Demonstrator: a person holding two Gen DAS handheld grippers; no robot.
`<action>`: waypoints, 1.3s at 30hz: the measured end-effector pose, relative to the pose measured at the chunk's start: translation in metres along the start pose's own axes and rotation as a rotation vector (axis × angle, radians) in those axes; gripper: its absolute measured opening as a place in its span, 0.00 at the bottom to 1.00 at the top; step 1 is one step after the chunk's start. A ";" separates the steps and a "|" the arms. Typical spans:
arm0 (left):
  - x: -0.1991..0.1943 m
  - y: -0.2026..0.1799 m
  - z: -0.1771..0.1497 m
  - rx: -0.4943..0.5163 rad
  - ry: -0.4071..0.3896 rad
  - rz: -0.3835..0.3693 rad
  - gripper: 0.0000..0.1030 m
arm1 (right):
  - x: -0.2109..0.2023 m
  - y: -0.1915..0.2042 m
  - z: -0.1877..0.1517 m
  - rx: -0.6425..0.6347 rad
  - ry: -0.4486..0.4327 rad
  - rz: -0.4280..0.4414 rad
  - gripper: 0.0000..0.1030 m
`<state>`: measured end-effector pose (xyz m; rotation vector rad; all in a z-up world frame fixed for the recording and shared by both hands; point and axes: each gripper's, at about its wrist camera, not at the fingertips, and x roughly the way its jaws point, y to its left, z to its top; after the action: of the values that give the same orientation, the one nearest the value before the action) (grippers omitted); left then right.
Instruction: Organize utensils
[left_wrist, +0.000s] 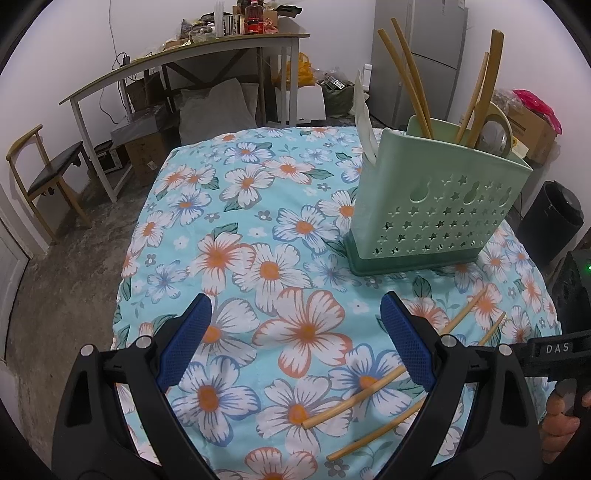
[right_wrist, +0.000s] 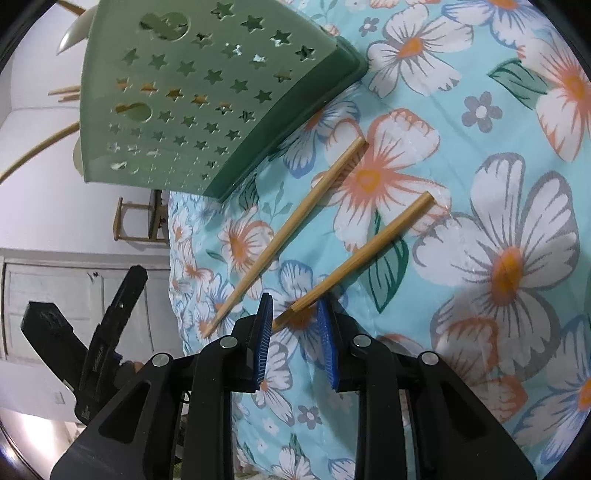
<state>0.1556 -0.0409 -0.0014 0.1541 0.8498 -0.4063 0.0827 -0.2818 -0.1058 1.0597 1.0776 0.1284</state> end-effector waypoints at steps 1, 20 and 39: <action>0.000 0.000 0.000 0.000 0.000 0.000 0.86 | 0.000 -0.001 0.001 0.003 -0.004 -0.002 0.21; -0.002 -0.036 0.009 0.171 -0.040 0.013 0.86 | 0.000 0.008 -0.002 -0.082 0.004 -0.033 0.18; 0.017 -0.059 0.013 0.274 -0.008 0.010 0.86 | -0.005 -0.006 -0.002 -0.051 0.044 -0.005 0.18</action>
<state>0.1510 -0.1036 -0.0044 0.4101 0.7824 -0.5126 0.0763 -0.2860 -0.1074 1.0128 1.1108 0.1751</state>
